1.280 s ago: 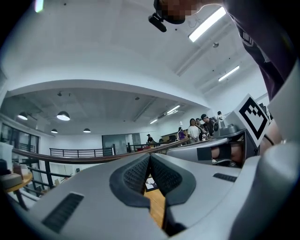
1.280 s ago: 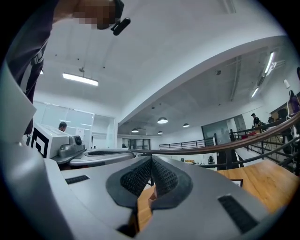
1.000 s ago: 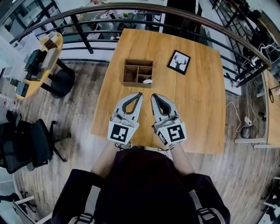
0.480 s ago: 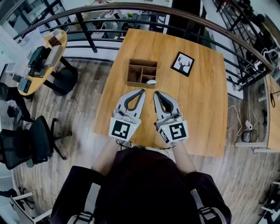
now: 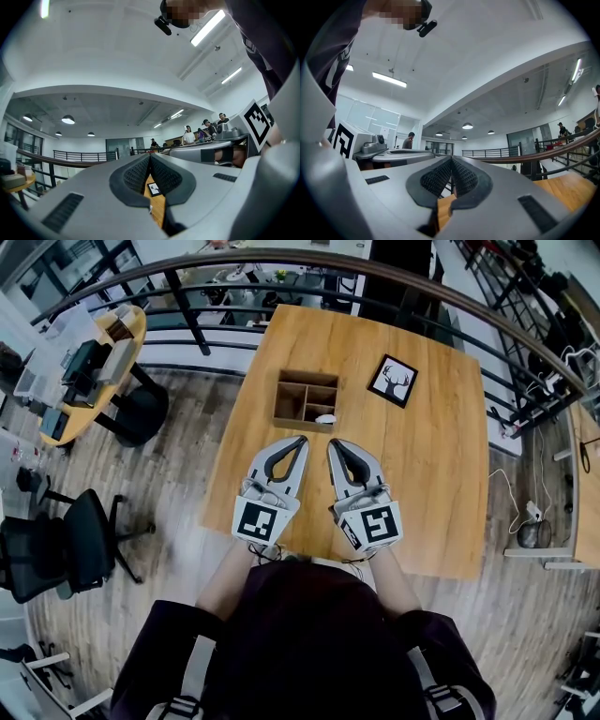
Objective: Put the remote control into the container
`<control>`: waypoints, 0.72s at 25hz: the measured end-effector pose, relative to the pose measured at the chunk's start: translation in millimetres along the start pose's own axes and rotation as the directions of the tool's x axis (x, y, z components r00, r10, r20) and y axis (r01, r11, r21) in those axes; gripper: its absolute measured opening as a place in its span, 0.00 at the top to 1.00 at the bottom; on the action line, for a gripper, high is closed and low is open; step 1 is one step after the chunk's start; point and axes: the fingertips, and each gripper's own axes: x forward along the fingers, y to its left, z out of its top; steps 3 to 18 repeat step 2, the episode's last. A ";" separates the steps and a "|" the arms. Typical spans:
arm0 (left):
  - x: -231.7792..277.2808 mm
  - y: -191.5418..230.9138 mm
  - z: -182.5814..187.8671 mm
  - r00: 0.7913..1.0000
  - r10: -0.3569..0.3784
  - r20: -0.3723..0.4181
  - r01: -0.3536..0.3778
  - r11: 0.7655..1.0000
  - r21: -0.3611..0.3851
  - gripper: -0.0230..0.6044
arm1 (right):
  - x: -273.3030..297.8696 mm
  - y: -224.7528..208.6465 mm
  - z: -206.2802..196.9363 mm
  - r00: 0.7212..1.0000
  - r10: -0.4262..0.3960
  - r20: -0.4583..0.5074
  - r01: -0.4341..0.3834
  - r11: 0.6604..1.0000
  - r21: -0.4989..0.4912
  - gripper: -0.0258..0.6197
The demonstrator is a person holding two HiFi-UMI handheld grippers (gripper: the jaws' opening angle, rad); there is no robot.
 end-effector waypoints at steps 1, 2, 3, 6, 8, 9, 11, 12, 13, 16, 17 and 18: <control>-0.6 -0.1 -0.1 1.000 0.001 -0.001 -0.001 1.000 0.003 0.94 | -0.3 0.5 -0.3 1.000 0.002 -0.001 -0.002 1.000 0.000 0.93; -1.2 -0.3 -0.2 1.000 0.001 -0.001 -0.001 1.000 0.006 0.94 | -0.5 1.0 -0.6 1.000 0.004 -0.002 -0.004 1.000 0.000 0.93; -1.2 -0.3 -0.2 1.000 0.001 -0.001 -0.001 1.000 0.006 0.94 | -0.5 1.0 -0.6 1.000 0.004 -0.002 -0.004 1.000 0.000 0.93; -1.2 -0.3 -0.2 1.000 0.001 -0.001 -0.001 1.000 0.006 0.94 | -0.5 1.0 -0.6 1.000 0.004 -0.002 -0.004 1.000 0.000 0.93; -1.2 -0.3 -0.2 1.000 0.001 -0.001 -0.001 1.000 0.006 0.94 | -0.5 1.0 -0.6 1.000 0.004 -0.002 -0.004 1.000 0.000 0.93; -1.2 -0.3 -0.2 1.000 0.001 -0.001 -0.001 1.000 0.006 0.94 | -0.5 1.0 -0.6 1.000 0.004 -0.002 -0.004 1.000 0.000 0.93; -1.2 -0.3 -0.2 1.000 0.001 -0.001 -0.001 1.000 0.006 0.94 | -0.5 1.0 -0.6 1.000 0.004 -0.002 -0.004 1.000 0.000 0.93; -1.2 -0.3 -0.2 1.000 0.001 -0.001 -0.001 1.000 0.006 0.94 | -0.5 1.0 -0.6 1.000 0.004 -0.002 -0.004 1.000 0.000 0.93; -1.2 -0.3 -0.2 1.000 0.001 -0.001 -0.001 1.000 0.006 0.94 | -0.5 1.0 -0.6 1.000 0.004 -0.002 -0.004 1.000 0.000 0.93; -1.2 -0.3 -0.2 1.000 0.001 -0.001 -0.001 1.000 0.006 0.94 | -0.5 1.0 -0.6 1.000 0.004 -0.002 -0.004 1.000 0.000 0.93; -1.2 -0.3 -0.2 1.000 0.001 -0.001 -0.001 1.000 0.006 0.94 | -0.5 1.0 -0.6 1.000 0.004 -0.002 -0.004 1.000 0.000 0.93; -1.2 -0.3 -0.2 1.000 0.001 -0.001 -0.001 1.000 0.006 0.94 | -0.5 1.0 -0.6 1.000 0.004 -0.002 -0.004 1.000 0.000 0.93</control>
